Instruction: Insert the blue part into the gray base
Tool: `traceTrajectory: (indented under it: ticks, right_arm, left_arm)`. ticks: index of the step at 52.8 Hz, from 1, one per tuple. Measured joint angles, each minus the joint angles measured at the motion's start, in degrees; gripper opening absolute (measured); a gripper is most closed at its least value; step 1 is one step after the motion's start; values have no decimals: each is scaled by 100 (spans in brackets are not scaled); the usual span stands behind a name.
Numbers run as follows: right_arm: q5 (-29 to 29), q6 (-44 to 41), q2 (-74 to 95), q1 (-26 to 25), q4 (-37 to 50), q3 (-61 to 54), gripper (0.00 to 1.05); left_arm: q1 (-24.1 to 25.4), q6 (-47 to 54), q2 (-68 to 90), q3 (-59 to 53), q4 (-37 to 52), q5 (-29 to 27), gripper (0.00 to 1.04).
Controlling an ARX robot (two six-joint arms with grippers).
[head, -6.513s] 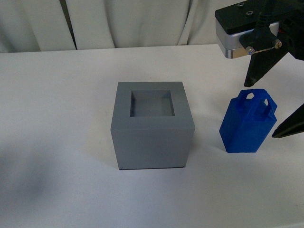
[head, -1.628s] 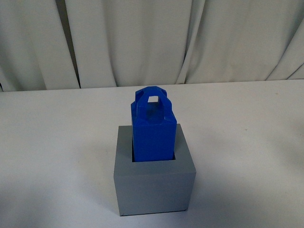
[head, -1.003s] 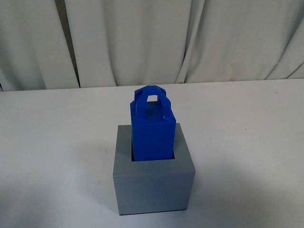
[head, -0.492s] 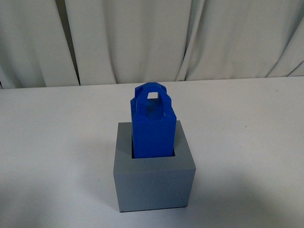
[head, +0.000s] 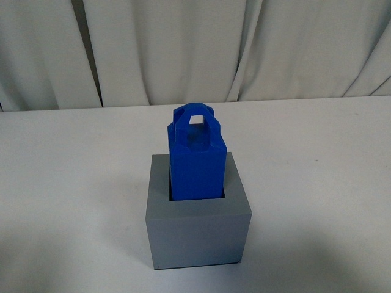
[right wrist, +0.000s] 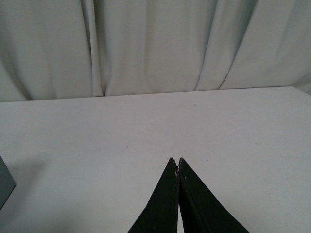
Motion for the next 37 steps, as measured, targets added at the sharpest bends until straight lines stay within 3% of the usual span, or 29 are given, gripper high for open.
traceTrajectory:
  ticks: [37]
  right_arm:
    - [-2, 0, -1143, 0, -1128, 0, 2]
  left_arm:
    - [0, 0, 0, 0, 0, 0, 99]
